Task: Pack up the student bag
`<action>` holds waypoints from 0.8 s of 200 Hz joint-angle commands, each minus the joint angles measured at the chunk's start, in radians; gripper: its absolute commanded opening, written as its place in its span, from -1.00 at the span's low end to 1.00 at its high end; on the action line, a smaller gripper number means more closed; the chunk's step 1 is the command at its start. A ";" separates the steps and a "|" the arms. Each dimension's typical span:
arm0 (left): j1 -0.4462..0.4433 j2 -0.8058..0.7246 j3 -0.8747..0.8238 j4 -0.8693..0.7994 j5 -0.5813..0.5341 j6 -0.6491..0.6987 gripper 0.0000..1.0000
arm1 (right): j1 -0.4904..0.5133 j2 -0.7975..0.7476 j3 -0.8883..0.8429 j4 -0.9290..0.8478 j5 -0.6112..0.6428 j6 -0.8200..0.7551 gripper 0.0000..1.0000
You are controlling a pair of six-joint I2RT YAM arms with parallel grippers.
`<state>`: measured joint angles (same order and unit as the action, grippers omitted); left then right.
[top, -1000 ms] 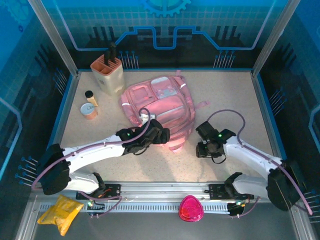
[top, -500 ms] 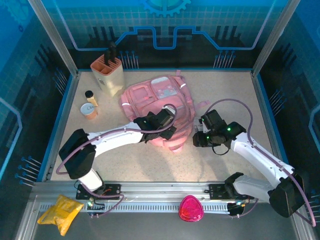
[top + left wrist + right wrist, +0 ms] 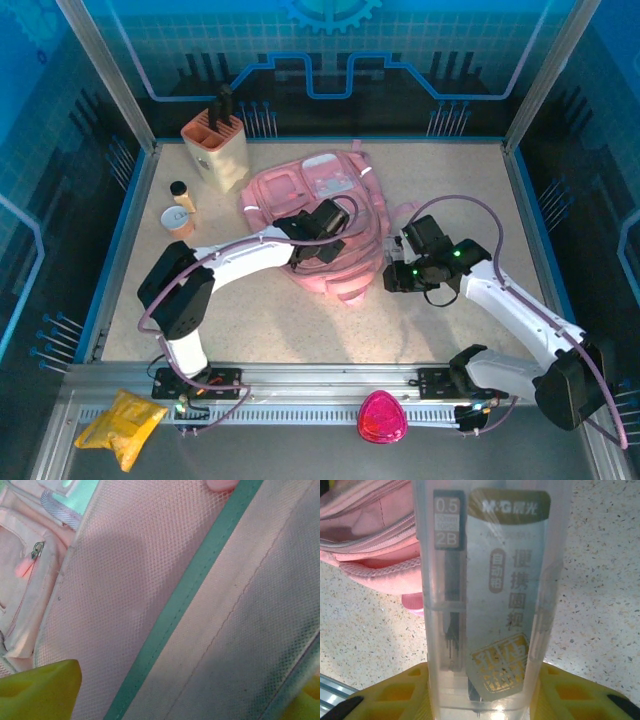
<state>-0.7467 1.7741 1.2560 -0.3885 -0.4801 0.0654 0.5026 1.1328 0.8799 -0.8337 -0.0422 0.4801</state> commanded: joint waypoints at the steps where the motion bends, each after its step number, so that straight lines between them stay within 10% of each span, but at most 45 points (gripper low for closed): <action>1: 0.044 -0.039 0.021 -0.019 -0.015 0.020 0.55 | -0.010 0.015 0.045 -0.004 -0.042 -0.036 -0.18; 36: 0.063 -0.097 -0.026 0.012 0.086 0.032 0.19 | -0.010 0.034 0.066 0.004 -0.083 -0.066 -0.19; 91: 0.084 -0.119 -0.017 0.009 0.143 0.025 0.17 | -0.010 0.062 0.101 0.005 -0.106 -0.085 -0.21; 144: 0.079 -0.098 0.020 0.027 0.198 -0.092 -1.00 | -0.008 0.136 0.156 0.062 -0.201 -0.056 -0.20; 160: 0.066 -0.122 0.018 0.055 0.249 -0.170 -1.00 | -0.009 0.167 0.188 0.061 -0.193 -0.056 -0.20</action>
<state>-0.6731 1.6707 1.2381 -0.3725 -0.3042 0.0238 0.5026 1.2644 1.0042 -0.7929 -0.1989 0.4183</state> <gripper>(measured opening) 0.052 0.400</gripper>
